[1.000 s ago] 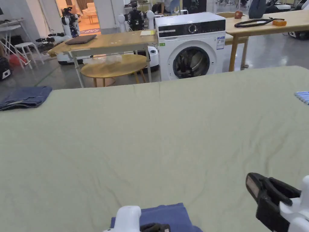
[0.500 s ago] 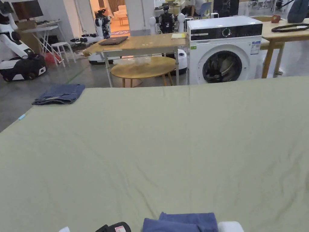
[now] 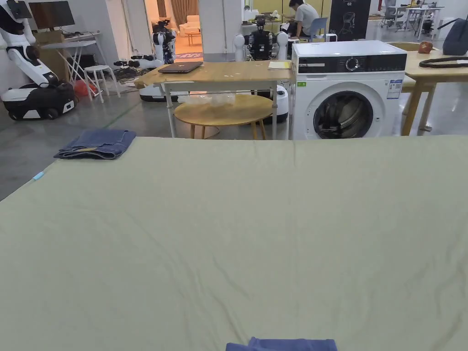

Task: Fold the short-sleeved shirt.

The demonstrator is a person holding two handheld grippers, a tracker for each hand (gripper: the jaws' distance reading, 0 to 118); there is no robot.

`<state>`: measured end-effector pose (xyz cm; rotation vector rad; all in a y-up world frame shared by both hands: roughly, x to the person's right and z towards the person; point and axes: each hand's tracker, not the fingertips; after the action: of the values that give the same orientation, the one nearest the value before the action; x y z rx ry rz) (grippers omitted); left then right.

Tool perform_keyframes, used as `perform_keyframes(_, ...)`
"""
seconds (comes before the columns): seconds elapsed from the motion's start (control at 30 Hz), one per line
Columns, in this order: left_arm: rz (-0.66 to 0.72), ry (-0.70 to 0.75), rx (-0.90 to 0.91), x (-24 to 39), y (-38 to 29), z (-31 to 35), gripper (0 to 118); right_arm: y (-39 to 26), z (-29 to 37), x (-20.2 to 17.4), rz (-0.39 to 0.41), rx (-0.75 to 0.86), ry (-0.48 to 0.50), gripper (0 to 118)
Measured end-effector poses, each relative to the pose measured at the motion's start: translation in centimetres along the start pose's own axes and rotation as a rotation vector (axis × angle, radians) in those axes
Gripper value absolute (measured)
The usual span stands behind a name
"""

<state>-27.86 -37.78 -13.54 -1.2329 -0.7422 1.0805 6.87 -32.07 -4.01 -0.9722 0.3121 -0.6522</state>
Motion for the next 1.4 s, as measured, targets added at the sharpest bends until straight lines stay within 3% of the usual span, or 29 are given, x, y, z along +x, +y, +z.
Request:
perform_keyframes(0.13,-0.105,0.074,0.068,0.6,1.5,4.6,22,0.8,2.4,-1.6,0.094,0.086,-0.014,0)
perform_keyframes(0.23,-0.090,0.047,0.174,0.7,4.6,10.8,22,1.7,3.4,-2.6,0.153,0.114,-0.074,0)
perform_keyframes(0.47,-0.068,0.163,0.645,-0.4,12.8,28.4,22,3.1,2.7,-4.0,0.131,0.138,-0.093,0)
perform_keyframes(0.6,-0.034,0.302,0.812,-2.5,15.6,34.1,22,4.0,1.2,-5.0,0.142,0.129,-0.122,0)
perform_keyframes(0.67,-0.035,0.381,0.888,-2.6,15.2,34.5,50,4.4,0.4,-5.6,0.149,0.125,-0.127,0)
perform_keyframes(0.73,-0.041,0.449,0.971,-2.6,14.3,35.1,105,4.9,0.0,-6.1,0.158,0.120,-0.119,0)
perform_keyframes(0.77,-0.037,0.466,1.004,-2.3,13.6,35.0,111,5.1,-0.1,-6.4,0.169,0.114,-0.110,0)
perform_keyframes(0.9,-0.201,0.586,1.278,2.0,9.0,34.6,111,5.3,0.3,-7.6,0.233,0.126,-0.108,0)
perform_keyframes(1.0,-0.477,0.656,1.238,7.6,5.3,32.3,108,5.2,1.3,-7.4,0.252,0.156,-0.106,0)
perform_keyframes(1.03,-0.561,0.666,1.157,9.5,4.6,31.3,96,5.0,1.8,-7.3,0.254,0.170,-0.105,0)
perform_keyframes(1.07,-0.623,0.694,1.078,11.2,3.8,29.6,72,4.9,2.3,-7.2,0.253,0.184,-0.103,0)
perform_keyframes(1.13,-0.701,0.799,0.924,13.9,2.1,24.7,0,4.6,3.6,-7.1,0.239,0.230,-0.099,0)
perform_keyframes(1.27,-0.802,0.681,0.654,15.6,-0.5,15.1,0,4.7,6.5,-6.2,0.192,0.311,-0.110,0)
perform_keyframes(1.4,-0.795,0.533,0.549,16.9,-3.4,4.7,0,5.8,11.1,-5.5,0.175,0.446,-0.141,0)
